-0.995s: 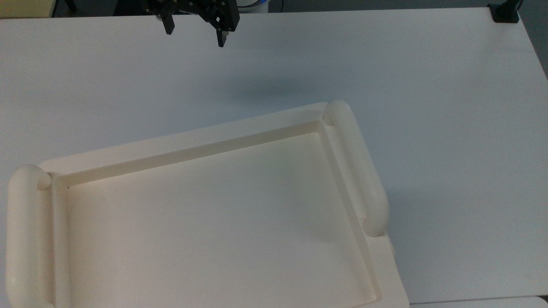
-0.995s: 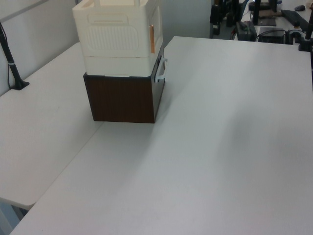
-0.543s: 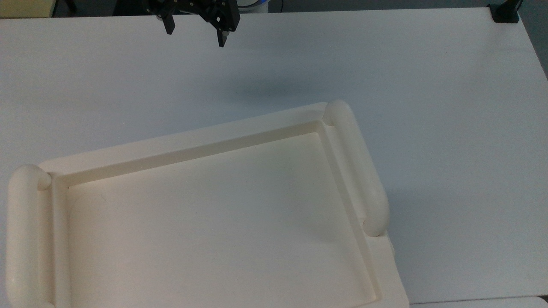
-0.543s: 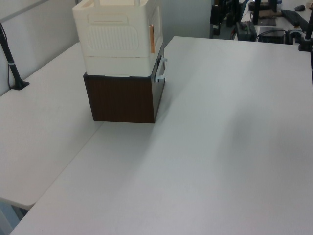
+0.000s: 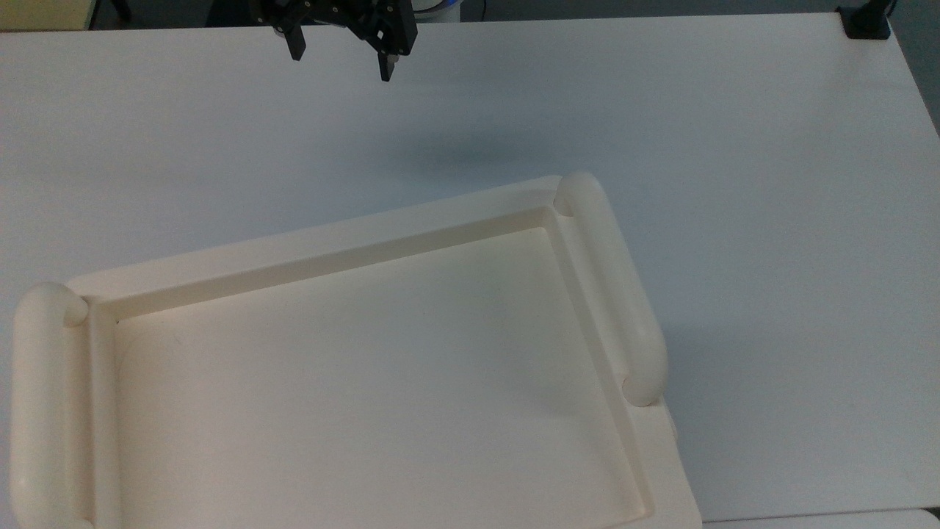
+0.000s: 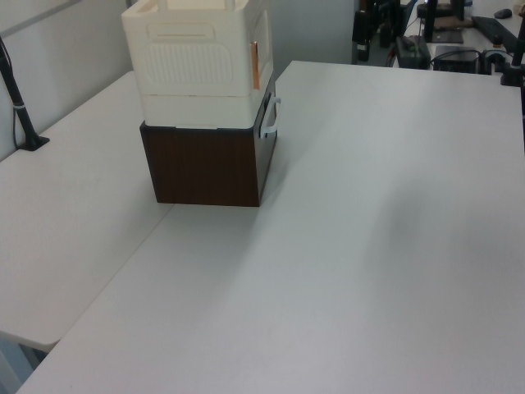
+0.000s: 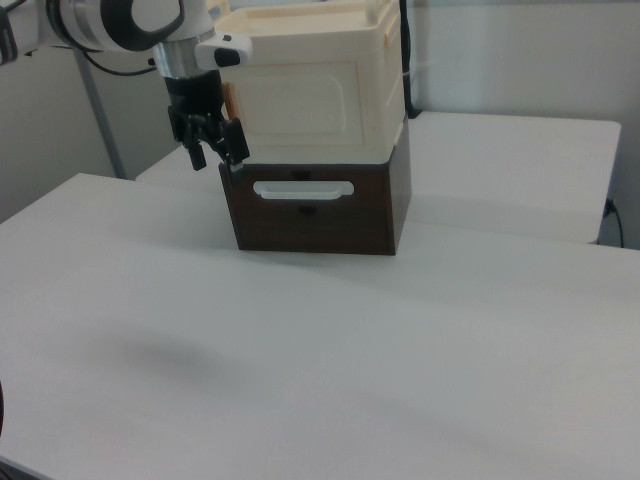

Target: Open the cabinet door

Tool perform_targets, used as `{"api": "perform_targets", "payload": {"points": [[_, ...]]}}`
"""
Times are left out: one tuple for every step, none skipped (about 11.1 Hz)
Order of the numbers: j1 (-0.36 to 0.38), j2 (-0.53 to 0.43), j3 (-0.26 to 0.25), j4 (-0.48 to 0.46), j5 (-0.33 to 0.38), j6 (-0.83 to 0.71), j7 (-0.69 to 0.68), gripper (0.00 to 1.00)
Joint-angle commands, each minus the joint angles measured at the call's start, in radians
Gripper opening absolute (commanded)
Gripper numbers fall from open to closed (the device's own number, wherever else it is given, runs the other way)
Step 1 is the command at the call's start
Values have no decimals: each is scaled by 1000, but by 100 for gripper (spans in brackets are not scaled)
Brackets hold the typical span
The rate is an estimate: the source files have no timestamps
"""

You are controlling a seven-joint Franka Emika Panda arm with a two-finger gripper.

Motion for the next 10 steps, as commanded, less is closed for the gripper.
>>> {"api": "perform_targets", "payload": {"points": [[15,-16,2,-19,-1,-30,-1,100],[17,-11,5,-16,-3,-25,-4,100],[17,-8,5,-16,-3,-18,-5,100],[17,-8,7,-15,-1,-16,-5,100],[17,-4,7,-14,0,-13,-6,100],[17,1,7,-14,0,2,-6,100],[17,7,7,-14,0,31,-5,100],[17,13,7,-14,2,44,-6,100],[15,22,7,-13,10,68,-30,100],[17,33,7,-13,32,97,-78,100]]}}
